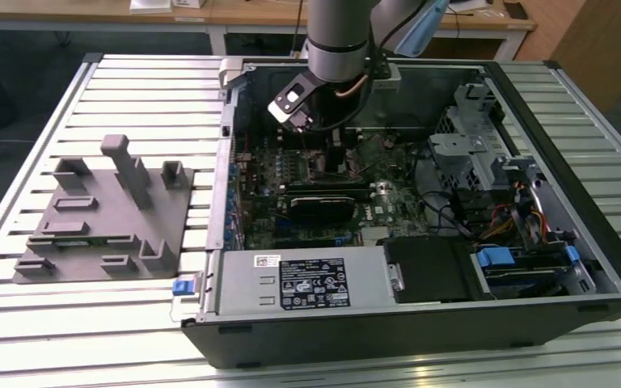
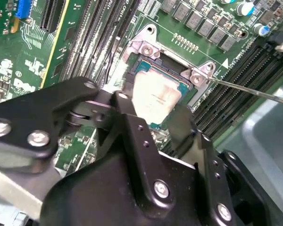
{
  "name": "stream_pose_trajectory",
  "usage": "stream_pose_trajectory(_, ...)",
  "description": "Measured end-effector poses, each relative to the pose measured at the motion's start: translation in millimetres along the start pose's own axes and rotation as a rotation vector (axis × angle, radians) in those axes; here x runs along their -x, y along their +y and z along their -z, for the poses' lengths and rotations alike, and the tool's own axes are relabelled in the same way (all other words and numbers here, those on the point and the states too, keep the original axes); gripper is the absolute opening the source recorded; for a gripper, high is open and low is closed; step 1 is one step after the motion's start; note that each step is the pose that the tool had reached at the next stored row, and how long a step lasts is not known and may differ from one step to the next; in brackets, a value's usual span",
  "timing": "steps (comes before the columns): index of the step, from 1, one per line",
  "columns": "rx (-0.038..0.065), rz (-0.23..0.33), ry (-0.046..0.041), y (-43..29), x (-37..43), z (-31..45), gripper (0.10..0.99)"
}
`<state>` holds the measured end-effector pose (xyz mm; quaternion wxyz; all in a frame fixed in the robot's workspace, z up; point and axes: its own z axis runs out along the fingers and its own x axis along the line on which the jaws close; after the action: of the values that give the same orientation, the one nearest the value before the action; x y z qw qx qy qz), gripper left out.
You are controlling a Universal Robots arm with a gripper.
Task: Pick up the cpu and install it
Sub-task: 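Place the cpu into insertion slot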
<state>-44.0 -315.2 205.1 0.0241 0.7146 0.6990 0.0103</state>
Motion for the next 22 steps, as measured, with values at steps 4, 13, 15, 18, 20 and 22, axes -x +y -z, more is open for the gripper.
stream_pose_trajectory(4, 0.0, 0.0, 0.0, 0.2, 0.1, 3.1, 0.416)
stream_pose_trajectory(13, 0.0, 0.0, 0.0003, 0.4, 0.1, 6.9, 0.122)
stream_pose_trajectory(15, -0.001, 0.0, -0.0001, 0.4, 0.2, 7.8, 0.106)
stream_pose_trajectory(18, -0.001, 0.0, 0.0, 0.5, 0.2, 9.8, 0.106)
stream_pose_trajectory(20, -0.001, 0.0, 0.0, 0.6, 0.2, 11.2, 0.106)
stream_pose_trajectory(22, -0.001, 0.0, -0.0004, 0.7, 0.2, 12.5, 0.106)
